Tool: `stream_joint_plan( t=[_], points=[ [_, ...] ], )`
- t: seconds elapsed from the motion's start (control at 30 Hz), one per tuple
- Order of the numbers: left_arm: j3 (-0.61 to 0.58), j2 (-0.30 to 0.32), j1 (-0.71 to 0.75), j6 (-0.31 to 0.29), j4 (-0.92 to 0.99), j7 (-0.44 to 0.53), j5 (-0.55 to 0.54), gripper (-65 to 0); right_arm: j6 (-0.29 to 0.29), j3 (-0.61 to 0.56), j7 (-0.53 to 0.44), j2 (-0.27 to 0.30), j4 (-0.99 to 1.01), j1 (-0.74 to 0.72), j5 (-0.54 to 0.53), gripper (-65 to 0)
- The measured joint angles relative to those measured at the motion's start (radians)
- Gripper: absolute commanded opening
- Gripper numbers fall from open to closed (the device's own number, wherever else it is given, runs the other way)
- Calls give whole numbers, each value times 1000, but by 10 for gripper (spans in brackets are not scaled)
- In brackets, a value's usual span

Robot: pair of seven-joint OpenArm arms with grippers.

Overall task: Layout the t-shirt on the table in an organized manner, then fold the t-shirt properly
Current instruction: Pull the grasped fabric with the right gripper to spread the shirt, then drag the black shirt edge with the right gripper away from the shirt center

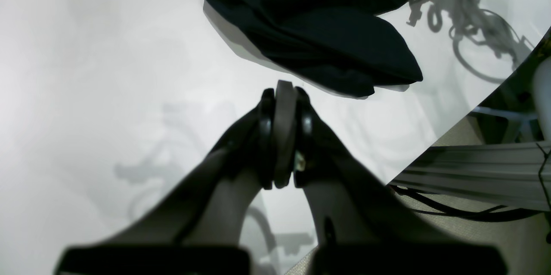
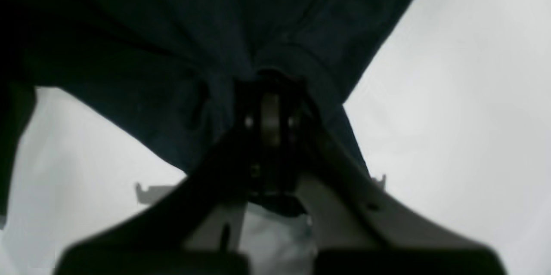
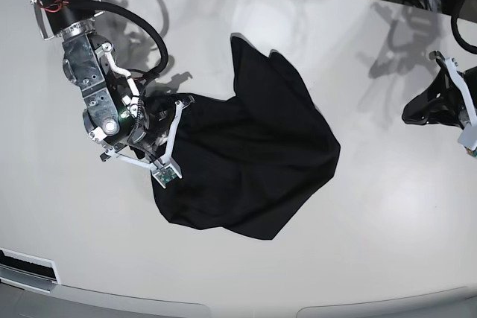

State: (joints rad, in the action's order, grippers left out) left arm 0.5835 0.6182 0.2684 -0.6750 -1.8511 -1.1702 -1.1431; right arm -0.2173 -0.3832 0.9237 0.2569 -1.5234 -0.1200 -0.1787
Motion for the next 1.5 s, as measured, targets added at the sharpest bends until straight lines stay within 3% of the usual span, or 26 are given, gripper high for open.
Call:
stream_joint_plan(
  t=[0.2,0.23,0.37,0.43,0.63,0.67,0.87,0.93,1.07,1.23,1.33,1.5],
  points=[
    [0,0,0,0,0,0,0,-650,-20,0,72,0,0,-48,-12,-650],
    [0,0,0,0,0,0,0,-650,-19,0,93,1,0,-65,-12,-612],
    [0,0,0,0,0,0,0,-650,15,0,112,0,0,-97,-11,-330],
    [0,0,0,0,0,-1,0,-650,15,0,89,1,0,-86,-11,-290],
    [0,0,0,0,0,-1,1,-650,15,0,-17,2,0,-26,-8,-295],
    [0,0,0,0,0,-1,0,-650,15,0,-19,2,0,-18,-8,-319],
    [0,0,0,0,0,-1,0,-650,55,0,-20,3,1,-5,69,-599],
    [0,0,0,0,0,-1,0,-650,78,0,-31,3,1,-8,120,-650],
    [0,0,0,0,0,-1,0,-650,79,0,-53,3,1,-8,146,-650],
    [0,0,0,0,0,-1,0,-650,19,0,-52,3,1,-8,146,-650],
    [0,0,0,0,0,-1,0,-650,13,0,-53,3,1,-8,162,-650],
    [0,0,0,0,0,-2,2,-650,152,1,-48,15,2,-50,277,-650]
  ],
)
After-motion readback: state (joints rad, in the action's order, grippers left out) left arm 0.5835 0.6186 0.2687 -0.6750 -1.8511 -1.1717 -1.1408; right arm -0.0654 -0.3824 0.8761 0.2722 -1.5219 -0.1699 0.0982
